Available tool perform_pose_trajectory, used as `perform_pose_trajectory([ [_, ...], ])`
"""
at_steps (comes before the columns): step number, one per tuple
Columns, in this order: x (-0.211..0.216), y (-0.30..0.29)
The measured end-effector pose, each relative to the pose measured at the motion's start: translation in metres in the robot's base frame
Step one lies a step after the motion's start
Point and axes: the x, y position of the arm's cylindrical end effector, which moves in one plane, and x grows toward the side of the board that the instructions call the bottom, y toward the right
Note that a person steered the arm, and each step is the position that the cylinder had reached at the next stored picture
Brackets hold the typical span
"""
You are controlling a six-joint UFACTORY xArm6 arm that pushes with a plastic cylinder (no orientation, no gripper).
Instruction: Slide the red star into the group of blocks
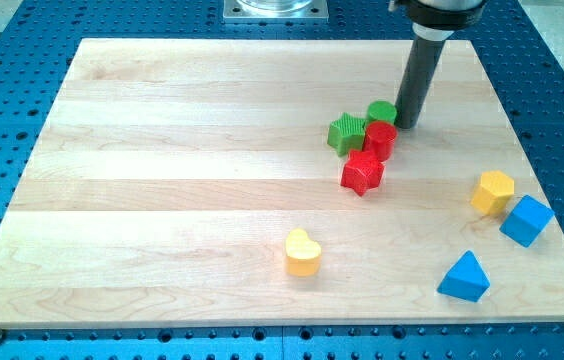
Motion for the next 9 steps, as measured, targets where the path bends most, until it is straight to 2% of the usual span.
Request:
perform_pose_trajectory([
  [2, 0.000, -0.015],
  [3, 0.003, 0.026],
  [4, 0.041, 0.063],
  [6, 0.082, -0.005],
  [7, 0.103, -0.016],
  [8, 0.154, -0.008],
  [9, 0.163, -0.034],
])
